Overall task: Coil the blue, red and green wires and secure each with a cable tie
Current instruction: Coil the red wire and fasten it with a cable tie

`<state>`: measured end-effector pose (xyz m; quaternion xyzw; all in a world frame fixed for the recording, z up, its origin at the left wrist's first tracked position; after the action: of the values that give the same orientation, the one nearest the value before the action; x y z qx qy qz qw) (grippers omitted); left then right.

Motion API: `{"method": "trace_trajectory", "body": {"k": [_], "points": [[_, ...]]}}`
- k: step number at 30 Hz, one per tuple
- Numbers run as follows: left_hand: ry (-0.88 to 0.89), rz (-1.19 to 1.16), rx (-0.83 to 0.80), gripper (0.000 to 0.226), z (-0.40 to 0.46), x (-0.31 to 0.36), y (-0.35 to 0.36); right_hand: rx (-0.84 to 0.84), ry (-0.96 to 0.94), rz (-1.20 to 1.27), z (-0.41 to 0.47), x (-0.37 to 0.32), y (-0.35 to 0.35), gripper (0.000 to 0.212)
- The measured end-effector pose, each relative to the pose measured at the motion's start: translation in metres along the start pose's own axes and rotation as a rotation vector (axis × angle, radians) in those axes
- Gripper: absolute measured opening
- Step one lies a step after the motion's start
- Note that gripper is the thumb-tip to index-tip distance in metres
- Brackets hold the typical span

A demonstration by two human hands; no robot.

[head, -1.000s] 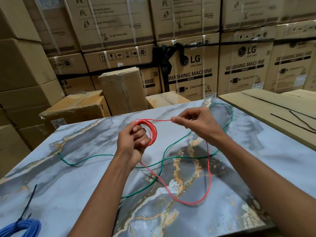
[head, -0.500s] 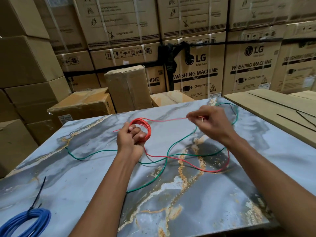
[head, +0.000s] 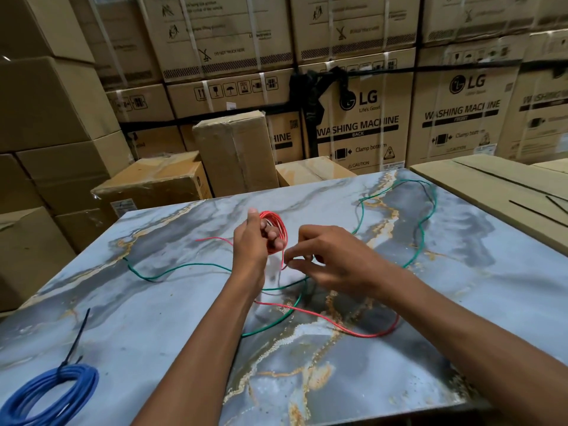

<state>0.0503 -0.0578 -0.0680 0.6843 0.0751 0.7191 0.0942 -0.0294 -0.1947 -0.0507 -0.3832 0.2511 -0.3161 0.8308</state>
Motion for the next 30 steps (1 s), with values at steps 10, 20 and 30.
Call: {"method": "trace_trajectory", "body": {"k": [10, 20, 30], "points": [[-0.052, 0.219, -0.232, 0.047, -0.014, -0.012, 0.021, 0.366, 0.068, 0.087, -0.003, 0.009, -0.018, 0.019], [-0.05, 0.262, -0.411, 0.043, -0.029, -0.008, 0.031, 0.516, 0.247, 0.231, -0.007, 0.028, -0.034, 0.02], [-0.172, 0.048, -0.462, 0.045, -0.033, 0.005, 0.029, 0.561, 0.349, 0.259, -0.008, 0.046, -0.048, 0.039]]}}
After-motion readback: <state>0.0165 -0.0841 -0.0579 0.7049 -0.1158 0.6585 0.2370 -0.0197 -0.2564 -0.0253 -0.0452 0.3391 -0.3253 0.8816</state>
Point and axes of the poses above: each hand's wrist, its own z-axis towards the middle knuckle, its own y-axis out of the palm, x = y × z, the point moved 4 cm from there along z, towards the middle knuckle, and after that the axes turned 4 degrees about -y, right-handed, at the moved point
